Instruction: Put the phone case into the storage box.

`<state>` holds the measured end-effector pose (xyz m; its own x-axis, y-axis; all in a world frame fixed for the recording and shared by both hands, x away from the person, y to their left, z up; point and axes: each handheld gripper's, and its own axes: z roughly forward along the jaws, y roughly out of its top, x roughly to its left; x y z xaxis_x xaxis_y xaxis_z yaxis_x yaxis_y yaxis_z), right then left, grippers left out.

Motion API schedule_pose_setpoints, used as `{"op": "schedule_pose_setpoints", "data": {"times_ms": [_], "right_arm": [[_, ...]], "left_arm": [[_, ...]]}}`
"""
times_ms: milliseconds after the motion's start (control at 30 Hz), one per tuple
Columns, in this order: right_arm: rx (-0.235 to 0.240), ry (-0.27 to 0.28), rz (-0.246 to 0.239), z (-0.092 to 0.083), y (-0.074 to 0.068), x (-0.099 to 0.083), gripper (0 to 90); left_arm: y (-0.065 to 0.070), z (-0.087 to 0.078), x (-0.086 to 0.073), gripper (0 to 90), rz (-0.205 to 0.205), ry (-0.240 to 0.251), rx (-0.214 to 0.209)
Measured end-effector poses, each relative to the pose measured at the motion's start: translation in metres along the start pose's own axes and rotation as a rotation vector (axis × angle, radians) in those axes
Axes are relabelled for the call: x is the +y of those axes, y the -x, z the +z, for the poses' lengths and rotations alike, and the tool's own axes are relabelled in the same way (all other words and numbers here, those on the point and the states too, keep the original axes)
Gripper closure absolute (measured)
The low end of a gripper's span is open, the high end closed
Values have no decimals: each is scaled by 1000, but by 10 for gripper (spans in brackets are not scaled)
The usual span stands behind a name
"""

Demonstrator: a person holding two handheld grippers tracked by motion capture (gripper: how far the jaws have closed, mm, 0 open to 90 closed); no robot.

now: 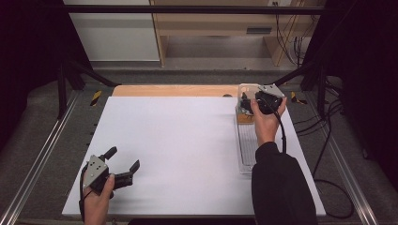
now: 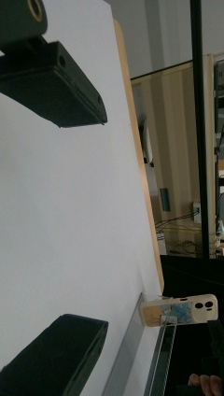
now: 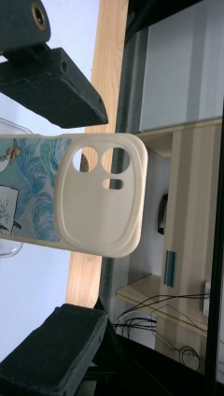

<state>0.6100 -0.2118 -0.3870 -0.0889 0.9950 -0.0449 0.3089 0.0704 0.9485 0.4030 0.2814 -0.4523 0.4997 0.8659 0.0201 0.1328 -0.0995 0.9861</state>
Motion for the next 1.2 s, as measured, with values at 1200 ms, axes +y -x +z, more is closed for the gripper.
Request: {"op": "schedule_pose_setpoints", "data": {"times_ms": [1200], "right_arm": [[82,-4,31,-20,-1,9,58]], "left_arm": [[-3,8,-1,18,31,17,-36]]}}
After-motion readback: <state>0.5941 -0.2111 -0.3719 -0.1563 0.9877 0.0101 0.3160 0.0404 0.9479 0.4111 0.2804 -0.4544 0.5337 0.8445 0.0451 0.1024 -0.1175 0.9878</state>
